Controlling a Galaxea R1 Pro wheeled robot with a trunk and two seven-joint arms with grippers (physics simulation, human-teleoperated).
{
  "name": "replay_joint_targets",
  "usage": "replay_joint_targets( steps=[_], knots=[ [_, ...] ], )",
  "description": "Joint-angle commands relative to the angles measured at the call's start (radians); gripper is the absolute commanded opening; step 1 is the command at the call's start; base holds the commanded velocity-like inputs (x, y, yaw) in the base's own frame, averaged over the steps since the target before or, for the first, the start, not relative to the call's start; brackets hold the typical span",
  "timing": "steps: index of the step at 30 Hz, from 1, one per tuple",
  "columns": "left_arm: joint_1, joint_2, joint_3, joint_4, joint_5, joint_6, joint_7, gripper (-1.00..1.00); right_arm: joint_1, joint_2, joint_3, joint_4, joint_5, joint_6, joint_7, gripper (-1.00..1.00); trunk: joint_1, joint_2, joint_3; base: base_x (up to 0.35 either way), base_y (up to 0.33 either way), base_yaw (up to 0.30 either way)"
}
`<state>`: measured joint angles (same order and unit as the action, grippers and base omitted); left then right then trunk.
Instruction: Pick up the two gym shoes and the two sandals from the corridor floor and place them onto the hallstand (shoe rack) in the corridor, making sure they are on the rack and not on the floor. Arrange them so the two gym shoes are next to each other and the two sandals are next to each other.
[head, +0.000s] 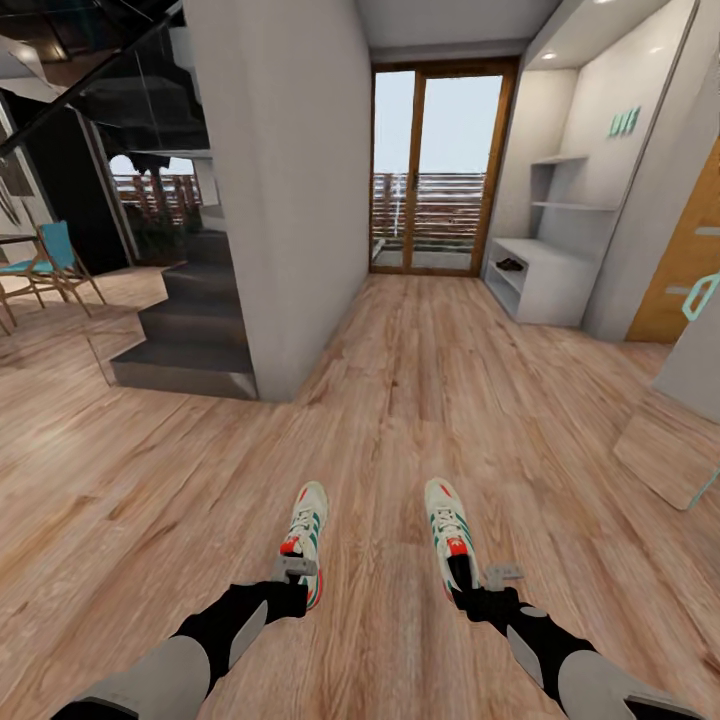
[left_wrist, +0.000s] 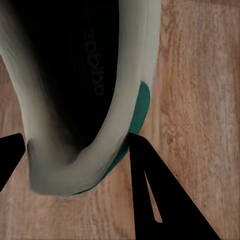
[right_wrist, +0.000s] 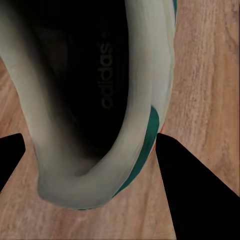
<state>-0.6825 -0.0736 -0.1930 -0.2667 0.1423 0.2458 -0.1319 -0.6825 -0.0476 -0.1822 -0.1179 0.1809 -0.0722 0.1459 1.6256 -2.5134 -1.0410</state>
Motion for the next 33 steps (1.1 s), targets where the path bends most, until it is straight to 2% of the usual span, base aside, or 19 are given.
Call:
replay_joint_targets(
  steps=[1, 16, 33],
  knots=[
    [0.0, 0.0, 0.0, 0.0, -0.003, 0.0, -0.002, -1.0, 0.0, 0.0, 0.0, 0.0, -0.001, 0.0, -0.002, -1.0, 0.0, 0.0, 0.0, 0.35, 0.002, -0.134],
    [0.0, 0.0, 0.0, 0.0, -0.002, 0.0, 0.0, -1.0, 0.0, 0.001, 0.001, 0.0, -0.001, 0.0, -0.001, -1.0, 0.0, 0.0, -0.002, 0.35, 0.0, -0.125],
    [0.0, 0.0, -0.001, 0.0, -0.001, 0.001, 0.0, -1.0, 0.0, 0.002, 0.001, 0.0, -0.003, 0.0, 0.0, -1.0, 0.0, 0.0, -0.014, 0.35, 0.0, -0.01]
  ],
)
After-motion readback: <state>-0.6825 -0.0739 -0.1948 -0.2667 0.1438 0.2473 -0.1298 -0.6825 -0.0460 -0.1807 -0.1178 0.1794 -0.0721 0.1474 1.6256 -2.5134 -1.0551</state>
